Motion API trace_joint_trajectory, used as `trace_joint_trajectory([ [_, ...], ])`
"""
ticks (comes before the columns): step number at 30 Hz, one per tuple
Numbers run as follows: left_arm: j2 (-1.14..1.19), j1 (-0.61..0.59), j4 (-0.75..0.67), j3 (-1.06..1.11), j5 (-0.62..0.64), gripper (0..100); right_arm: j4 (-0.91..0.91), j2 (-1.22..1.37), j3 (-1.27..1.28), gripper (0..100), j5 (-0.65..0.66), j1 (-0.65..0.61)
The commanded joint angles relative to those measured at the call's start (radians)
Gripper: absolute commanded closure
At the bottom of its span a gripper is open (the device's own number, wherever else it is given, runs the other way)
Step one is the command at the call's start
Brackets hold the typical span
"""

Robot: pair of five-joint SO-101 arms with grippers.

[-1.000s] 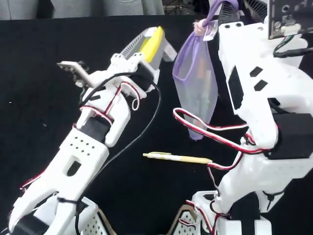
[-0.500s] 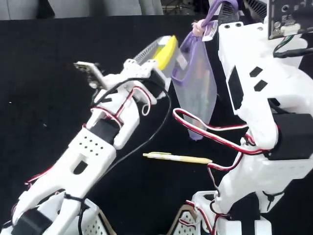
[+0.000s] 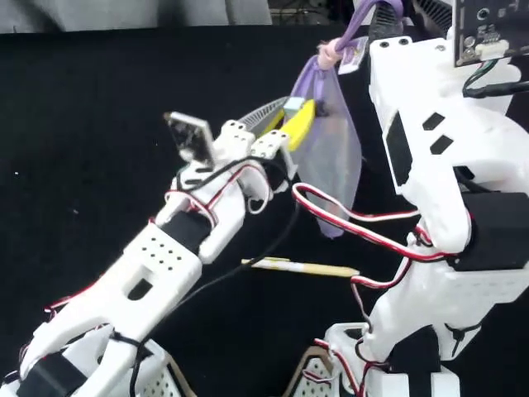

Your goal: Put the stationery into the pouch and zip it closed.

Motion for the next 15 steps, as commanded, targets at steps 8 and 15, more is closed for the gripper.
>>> trace_joint_trajectory([
  [8,-0.063,-0.107,0.841,-0.685,0.014,81,-0.003,-0.028,-0.044,98.6,-0.002,0.014],
  [15,-0.063,-0.268,1.201,-0.751,-0.018,81,-0.003,-0.027,-0.044,98.6,-0.002,0.012],
])
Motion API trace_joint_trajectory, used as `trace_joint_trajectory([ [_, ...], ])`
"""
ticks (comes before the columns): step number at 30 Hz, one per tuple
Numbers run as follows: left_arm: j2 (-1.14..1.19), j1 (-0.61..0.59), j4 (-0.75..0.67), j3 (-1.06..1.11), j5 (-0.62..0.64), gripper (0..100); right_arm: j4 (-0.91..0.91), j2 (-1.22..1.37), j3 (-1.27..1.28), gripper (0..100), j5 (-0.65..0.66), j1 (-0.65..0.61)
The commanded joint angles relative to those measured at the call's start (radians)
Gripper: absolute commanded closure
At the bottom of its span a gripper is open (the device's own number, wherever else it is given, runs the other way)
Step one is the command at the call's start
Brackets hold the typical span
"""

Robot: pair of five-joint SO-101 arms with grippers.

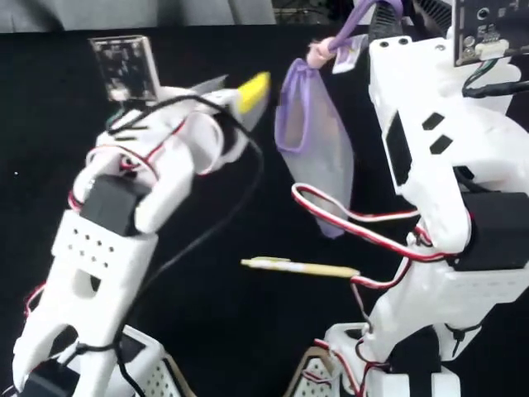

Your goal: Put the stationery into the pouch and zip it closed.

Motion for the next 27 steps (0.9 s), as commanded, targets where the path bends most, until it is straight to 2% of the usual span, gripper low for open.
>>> trace_joint_trajectory([
  [1,-0.025,-0.091,0.201,-0.065,-0.043,81,-0.003,-0.027,-0.044,98.6,-0.002,0.012],
  [6,-0.025,-0.082,0.382,-0.062,-0.232,81,-0.005,-0.027,-0.044,98.6,-0.002,0.012],
  [9,-0.023,-0.007,0.457,0.018,-0.382,81,-0.005,-0.027,-0.044,98.6,-0.002,0.015],
  [13,-0.014,0.131,0.446,0.249,-0.598,81,-0.005,-0.027,-0.044,98.6,-0.002,0.015],
  [15,-0.012,0.208,0.368,0.39,-0.651,81,-0.005,-0.027,-0.044,98.6,-0.002,0.014],
  [18,-0.014,0.306,0.15,0.581,-0.654,81,-0.005,-0.027,-0.042,98.5,-0.002,0.012],
  [22,-0.012,0.357,-0.152,0.763,-0.654,80,-0.005,-0.027,-0.042,98.5,-0.002,0.012],
  [24,-0.008,0.369,-0.215,0.789,-0.66,78,-0.005,-0.027,-0.042,98.5,-0.002,0.012],
  [27,0.049,0.386,-0.219,0.728,-0.663,78,-0.005,-0.025,-0.042,98.5,-0.002,0.012],
])
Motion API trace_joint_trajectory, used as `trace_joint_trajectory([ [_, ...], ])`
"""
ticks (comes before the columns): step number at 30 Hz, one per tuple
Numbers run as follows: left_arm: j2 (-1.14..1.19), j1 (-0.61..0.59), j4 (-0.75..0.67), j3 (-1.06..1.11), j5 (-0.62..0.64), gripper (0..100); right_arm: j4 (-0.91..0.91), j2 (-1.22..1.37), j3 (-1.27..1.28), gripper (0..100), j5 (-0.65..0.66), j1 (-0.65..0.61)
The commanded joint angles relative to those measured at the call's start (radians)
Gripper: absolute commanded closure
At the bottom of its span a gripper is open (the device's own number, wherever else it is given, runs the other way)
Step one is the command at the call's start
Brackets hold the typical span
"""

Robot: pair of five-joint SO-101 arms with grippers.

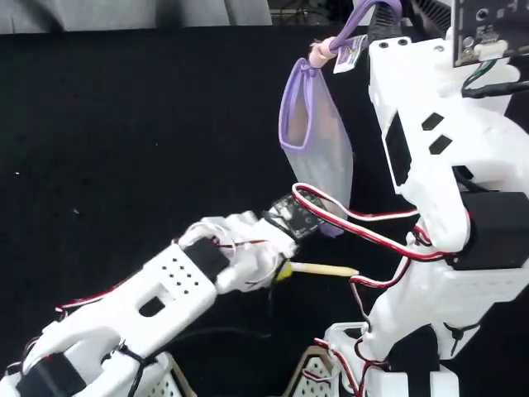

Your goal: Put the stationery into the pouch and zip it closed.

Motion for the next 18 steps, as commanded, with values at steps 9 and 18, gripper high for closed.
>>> trace_joint_trajectory([
  [9,0.56,0.107,0.029,-0.423,-0.014,78,-0.005,-0.025,-0.042,98.5,-0.002,0.012],
  [18,0.736,0.11,0.08,-0.588,-0.014,78,-0.005,-0.025,-0.042,98.5,-0.002,0.012],
])
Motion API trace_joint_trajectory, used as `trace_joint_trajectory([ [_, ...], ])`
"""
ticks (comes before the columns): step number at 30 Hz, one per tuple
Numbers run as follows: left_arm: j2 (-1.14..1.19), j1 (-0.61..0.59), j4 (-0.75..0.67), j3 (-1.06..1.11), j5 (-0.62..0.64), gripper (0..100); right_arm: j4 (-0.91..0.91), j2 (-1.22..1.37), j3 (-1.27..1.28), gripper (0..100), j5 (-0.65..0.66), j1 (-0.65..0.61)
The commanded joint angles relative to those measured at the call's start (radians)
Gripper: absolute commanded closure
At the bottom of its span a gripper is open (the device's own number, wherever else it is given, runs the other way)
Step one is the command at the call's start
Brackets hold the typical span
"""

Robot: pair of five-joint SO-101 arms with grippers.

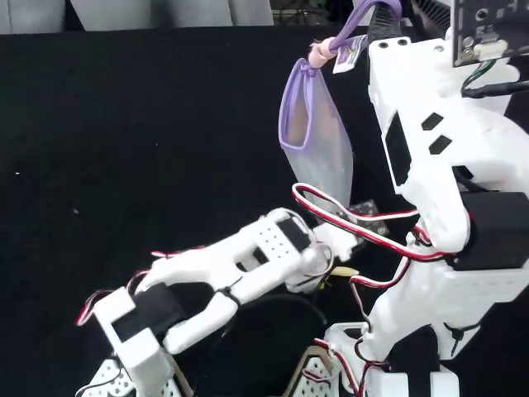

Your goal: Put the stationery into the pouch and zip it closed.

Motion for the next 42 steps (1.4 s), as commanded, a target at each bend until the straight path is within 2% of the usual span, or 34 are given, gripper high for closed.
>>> trace_joint_trajectory([
  [1,0.026,-0.042,0.008,-0.093,-0.005,78,-0.005,-0.025,-0.042,98.5,-0.002,0.012],
  [8,0.097,-0.054,0.009,-0.101,-0.005,79,-0.005,-0.027,-0.042,98.5,-0.002,0.012],
  [14,0.106,-0.051,0.009,-0.104,-0.021,97,-0.005,-0.027,-0.042,98.5,-0.002,0.015],
  [17,0.106,-0.051,0.012,-0.094,-0.06,97,-0.005,-0.027,-0.042,98.5,-0.002,0.015],
  [21,0.106,-0.056,0.135,-0.122,-0.068,97,-0.005,-0.028,-0.044,98.5,-0.002,0.017],
  [25,0.074,-0.137,0.318,-0.188,-0.068,97,-0.005,-0.028,-0.044,98.5,-0.002,0.017],
  [28,-0.011,-0.236,0.4,-0.226,-0.068,97,-0.005,-0.028,-0.044,98.5,-0.002,0.017],
  [33,-0.265,-0.392,0.454,-0.199,-0.068,97,-0.005,-0.028,-0.044,98.5,-0.002,0.017],
  [40,-0.684,-0.565,0.448,-0.119,-0.068,97,-0.005,-0.028,-0.045,98.5,-0.002,0.017],
  [42,-0.79,-0.596,0.402,-0.116,-0.058,97,-0.005,-0.03,-0.045,98.5,-0.002,0.017],
])
